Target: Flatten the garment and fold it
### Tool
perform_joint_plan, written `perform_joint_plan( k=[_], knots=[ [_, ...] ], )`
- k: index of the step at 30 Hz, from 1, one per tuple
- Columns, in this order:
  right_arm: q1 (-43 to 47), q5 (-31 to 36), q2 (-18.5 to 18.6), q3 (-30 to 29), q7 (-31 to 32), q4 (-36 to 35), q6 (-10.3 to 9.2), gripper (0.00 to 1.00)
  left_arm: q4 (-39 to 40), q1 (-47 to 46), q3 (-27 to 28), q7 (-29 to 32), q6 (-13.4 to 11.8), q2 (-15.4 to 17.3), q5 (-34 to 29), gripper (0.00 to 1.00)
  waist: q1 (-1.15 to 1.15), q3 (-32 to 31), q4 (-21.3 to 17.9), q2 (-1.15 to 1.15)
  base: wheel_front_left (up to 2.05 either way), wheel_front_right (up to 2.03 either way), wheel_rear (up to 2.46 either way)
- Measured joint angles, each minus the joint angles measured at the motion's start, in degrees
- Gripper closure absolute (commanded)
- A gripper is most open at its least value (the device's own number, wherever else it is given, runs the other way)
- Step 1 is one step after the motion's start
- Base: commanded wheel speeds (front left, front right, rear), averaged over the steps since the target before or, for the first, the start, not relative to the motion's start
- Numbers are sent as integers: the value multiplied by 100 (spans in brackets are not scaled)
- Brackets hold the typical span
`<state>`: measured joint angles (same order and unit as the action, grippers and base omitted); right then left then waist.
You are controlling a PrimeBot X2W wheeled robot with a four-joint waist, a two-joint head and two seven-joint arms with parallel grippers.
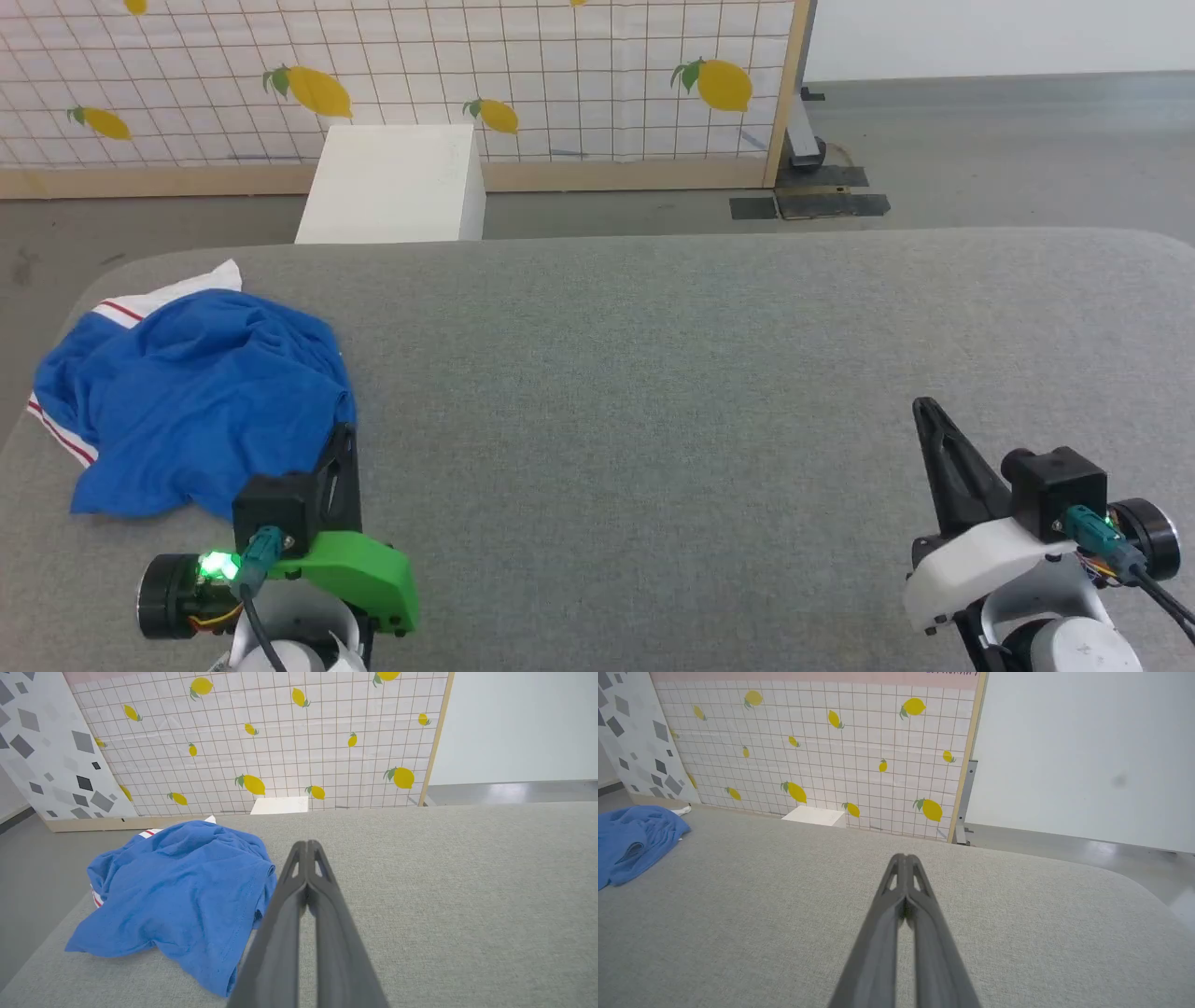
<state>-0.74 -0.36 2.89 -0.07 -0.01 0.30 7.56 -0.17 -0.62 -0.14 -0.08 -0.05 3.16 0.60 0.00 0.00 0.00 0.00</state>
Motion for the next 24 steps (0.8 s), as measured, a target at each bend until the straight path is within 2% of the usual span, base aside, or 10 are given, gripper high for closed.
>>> perform_joint_plan(
  k=[24],
  knots=[
    [0,0,0,-1,0,0,0,100,0,0,0,0,0,0,0,100,0,0,0,0,0,0,0]
  ],
)
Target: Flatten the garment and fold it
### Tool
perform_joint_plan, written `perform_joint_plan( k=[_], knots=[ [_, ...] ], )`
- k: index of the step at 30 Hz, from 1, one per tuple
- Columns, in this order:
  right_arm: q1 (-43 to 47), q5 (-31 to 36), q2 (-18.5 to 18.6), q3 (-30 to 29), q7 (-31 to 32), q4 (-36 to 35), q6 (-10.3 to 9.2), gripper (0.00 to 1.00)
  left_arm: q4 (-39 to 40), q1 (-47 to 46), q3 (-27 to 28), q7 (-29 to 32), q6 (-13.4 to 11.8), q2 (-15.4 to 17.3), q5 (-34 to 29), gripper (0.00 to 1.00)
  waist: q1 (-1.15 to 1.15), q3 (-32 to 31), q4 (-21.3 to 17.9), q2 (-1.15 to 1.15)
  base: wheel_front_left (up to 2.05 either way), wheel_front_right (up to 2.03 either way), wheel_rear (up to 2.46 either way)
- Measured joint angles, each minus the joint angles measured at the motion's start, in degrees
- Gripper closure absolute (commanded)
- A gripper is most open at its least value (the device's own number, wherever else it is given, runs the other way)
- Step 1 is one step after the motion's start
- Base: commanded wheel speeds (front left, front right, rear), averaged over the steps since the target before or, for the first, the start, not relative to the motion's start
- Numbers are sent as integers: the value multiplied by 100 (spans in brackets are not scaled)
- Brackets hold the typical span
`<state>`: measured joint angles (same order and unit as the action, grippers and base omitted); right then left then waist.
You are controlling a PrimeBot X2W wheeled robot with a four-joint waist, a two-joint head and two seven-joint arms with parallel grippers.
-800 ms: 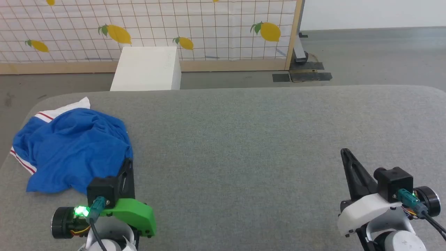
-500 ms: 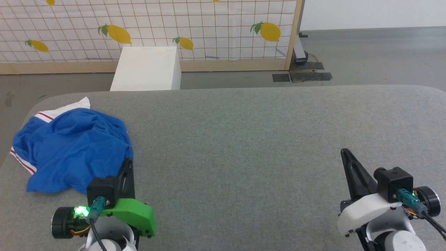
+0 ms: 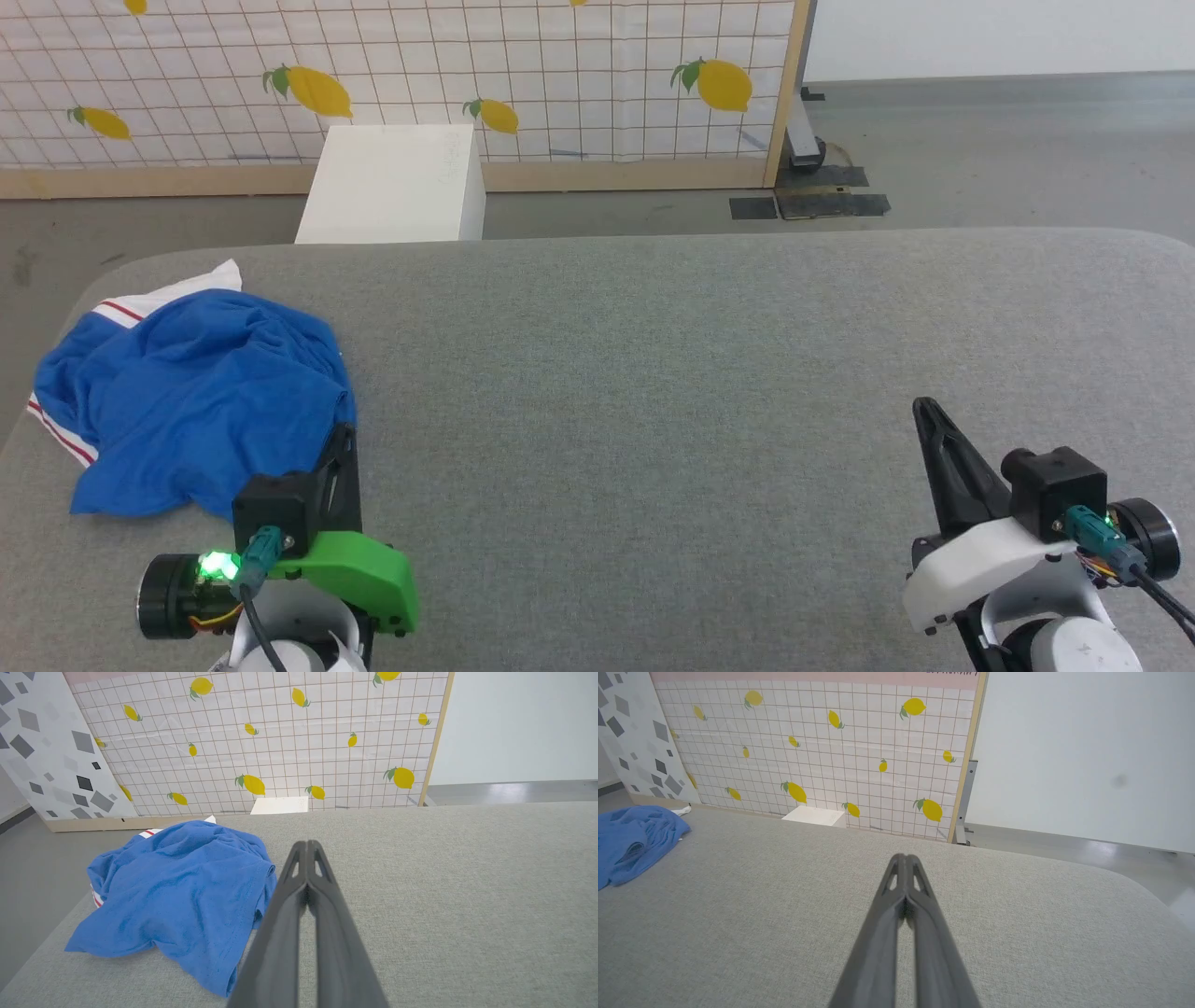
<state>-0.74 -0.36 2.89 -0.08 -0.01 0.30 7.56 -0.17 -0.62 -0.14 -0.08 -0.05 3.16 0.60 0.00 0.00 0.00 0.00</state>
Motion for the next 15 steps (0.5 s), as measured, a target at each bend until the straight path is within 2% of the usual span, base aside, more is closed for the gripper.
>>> perform_joint_plan(
  k=[3,4,15],
  knots=[
    [0,0,0,0,0,0,0,100,0,0,0,0,0,0,0,100,0,0,0,0,0,0,0],
    [-1,-1,0,0,0,1,0,0,0,-1,-1,0,0,1,0,0,0,0,0,0,0,0,0],
    [-1,-92,0,-26,-41,53,0,0,-30,-2,-60,-30,-10,1,60,0,0,0,-2,0,0,0,0]
  ],
)
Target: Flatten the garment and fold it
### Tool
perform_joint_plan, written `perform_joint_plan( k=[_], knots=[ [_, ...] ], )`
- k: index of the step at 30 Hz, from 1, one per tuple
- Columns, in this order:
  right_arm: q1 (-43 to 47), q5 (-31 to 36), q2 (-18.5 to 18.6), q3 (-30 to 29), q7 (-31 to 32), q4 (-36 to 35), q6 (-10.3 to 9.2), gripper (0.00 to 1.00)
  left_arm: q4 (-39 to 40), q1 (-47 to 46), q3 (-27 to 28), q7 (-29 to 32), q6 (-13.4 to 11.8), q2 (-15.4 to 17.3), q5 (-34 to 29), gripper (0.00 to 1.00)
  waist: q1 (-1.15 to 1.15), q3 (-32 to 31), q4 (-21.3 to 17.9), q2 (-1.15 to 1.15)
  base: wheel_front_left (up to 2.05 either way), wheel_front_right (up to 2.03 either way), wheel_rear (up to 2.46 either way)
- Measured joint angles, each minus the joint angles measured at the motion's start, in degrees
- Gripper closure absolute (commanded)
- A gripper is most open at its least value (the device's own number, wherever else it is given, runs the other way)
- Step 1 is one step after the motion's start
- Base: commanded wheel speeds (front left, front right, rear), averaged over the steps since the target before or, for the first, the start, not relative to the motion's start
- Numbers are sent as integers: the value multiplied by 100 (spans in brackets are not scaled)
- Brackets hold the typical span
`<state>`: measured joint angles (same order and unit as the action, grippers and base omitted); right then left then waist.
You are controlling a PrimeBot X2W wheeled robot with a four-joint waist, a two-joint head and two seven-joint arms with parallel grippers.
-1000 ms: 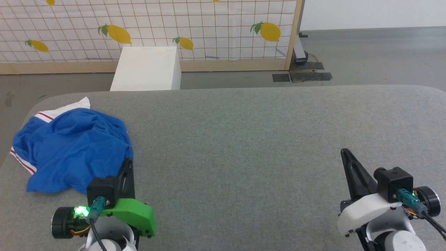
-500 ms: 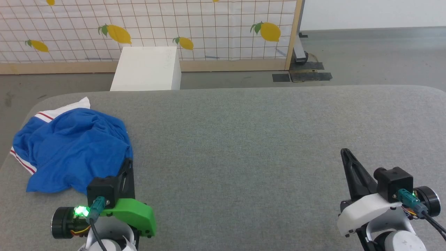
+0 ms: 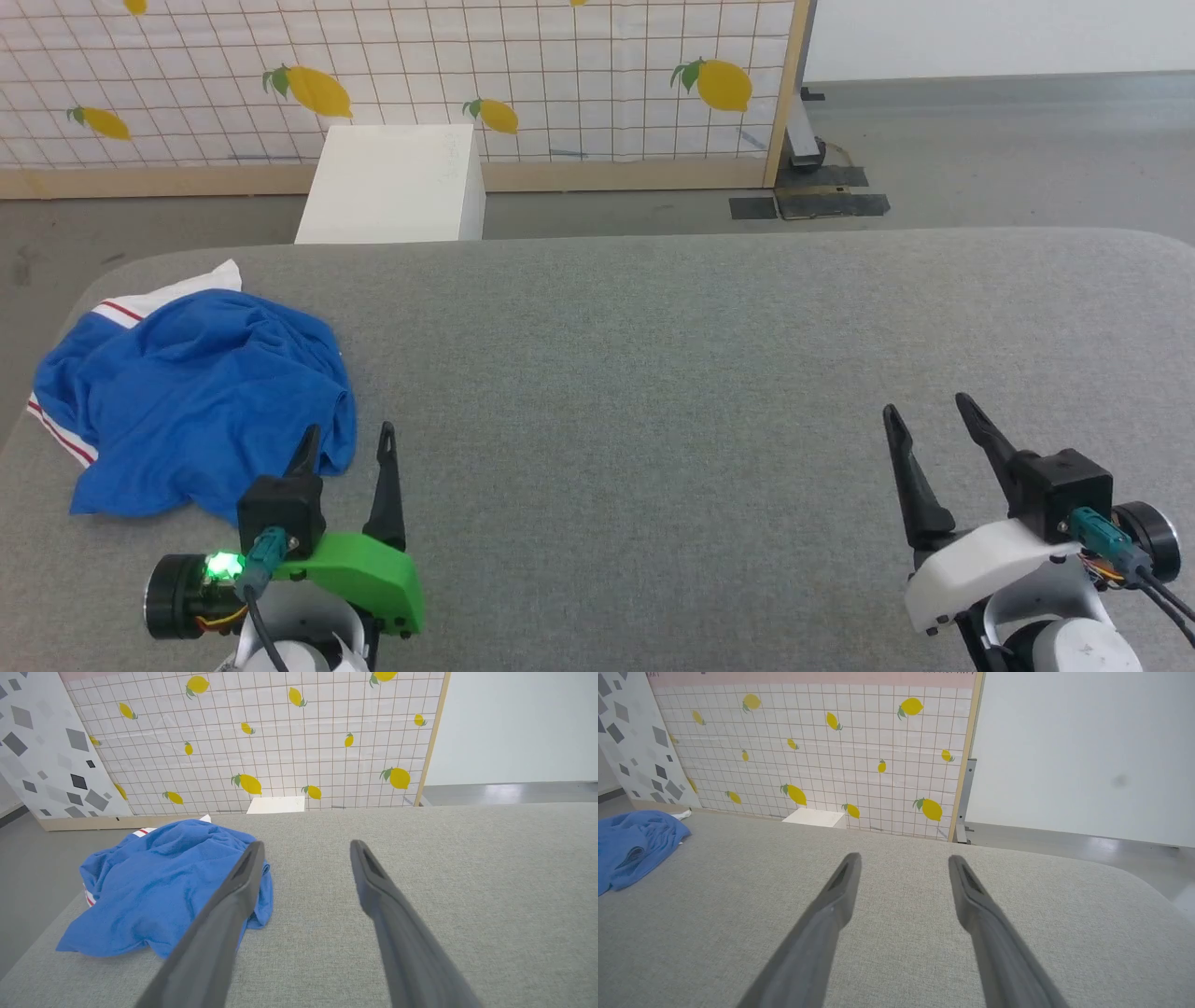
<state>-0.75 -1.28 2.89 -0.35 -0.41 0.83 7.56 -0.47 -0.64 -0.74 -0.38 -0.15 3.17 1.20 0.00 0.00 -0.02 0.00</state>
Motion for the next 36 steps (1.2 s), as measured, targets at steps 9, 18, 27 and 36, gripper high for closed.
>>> perform_joint_plan(
  k=[9,18,27,36],
  knots=[
    [1,-170,0,-52,-129,99,0,0,-65,-1,-85,-133,-68,0,98,0,0,4,45,0,0,0,0],
    [2,-278,0,-47,-222,211,0,0,-93,0,-107,-234,-148,0,182,0,0,21,211,0,0,0,0],
    [3,-286,0,-41,-341,270,0,0,-104,1,-160,-352,-212,0,278,0,0,57,505,0,0,0,0],
    [5,-324,0,-7,-452,320,0,0,-104,3,-191,-463,-286,0,391,0,0,71,920,0,0,0,0]
  ],
)
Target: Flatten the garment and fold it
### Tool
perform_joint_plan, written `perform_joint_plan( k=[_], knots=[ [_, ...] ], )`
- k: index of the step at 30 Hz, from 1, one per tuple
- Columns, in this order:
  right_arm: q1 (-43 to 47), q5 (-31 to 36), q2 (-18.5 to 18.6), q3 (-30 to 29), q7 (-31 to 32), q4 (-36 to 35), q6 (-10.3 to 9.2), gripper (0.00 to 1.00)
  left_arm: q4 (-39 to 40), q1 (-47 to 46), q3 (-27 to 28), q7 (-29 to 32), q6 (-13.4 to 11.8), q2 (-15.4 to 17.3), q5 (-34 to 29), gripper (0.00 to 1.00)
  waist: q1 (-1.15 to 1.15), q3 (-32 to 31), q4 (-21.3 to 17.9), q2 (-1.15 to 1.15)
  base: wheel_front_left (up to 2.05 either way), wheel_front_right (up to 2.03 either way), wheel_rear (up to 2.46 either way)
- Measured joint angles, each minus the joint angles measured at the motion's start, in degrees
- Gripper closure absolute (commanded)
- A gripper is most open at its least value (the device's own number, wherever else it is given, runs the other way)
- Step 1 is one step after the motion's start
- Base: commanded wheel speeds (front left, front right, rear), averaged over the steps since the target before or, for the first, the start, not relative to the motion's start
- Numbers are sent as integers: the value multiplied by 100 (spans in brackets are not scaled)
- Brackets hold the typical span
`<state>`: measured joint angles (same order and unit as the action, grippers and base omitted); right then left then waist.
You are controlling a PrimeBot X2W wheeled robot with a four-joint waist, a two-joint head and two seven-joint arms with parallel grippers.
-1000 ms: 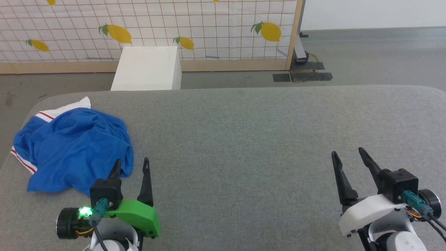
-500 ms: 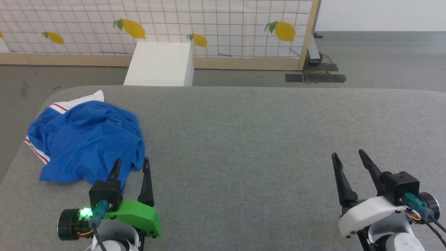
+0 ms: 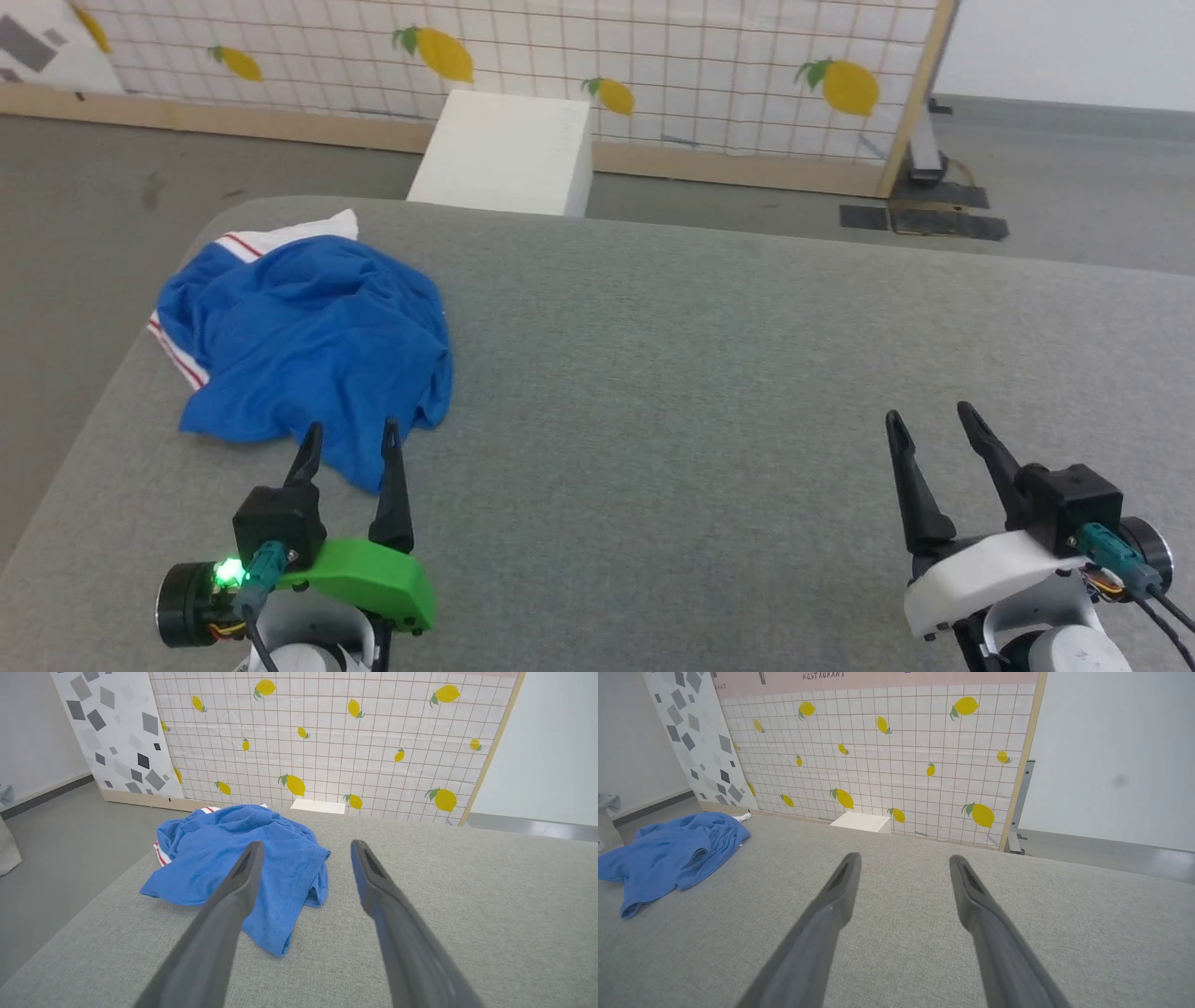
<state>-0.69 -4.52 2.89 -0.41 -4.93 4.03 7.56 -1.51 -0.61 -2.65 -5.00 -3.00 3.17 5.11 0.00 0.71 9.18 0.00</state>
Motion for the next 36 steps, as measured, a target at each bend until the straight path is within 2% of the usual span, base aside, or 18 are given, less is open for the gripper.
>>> perform_joint_plan(
  k=[21,36],
  knots=[
    [23,-69,-1,104,-244,271,0,0,-11,185,20,-235,-120,0,97,0,0,-25,941,0,0,0,0],
    [27,-163,-1,192,-417,495,0,0,-25,264,-12,-417,-240,0,178,0,0,-23,1375,0,0,0,0]
  ],
)
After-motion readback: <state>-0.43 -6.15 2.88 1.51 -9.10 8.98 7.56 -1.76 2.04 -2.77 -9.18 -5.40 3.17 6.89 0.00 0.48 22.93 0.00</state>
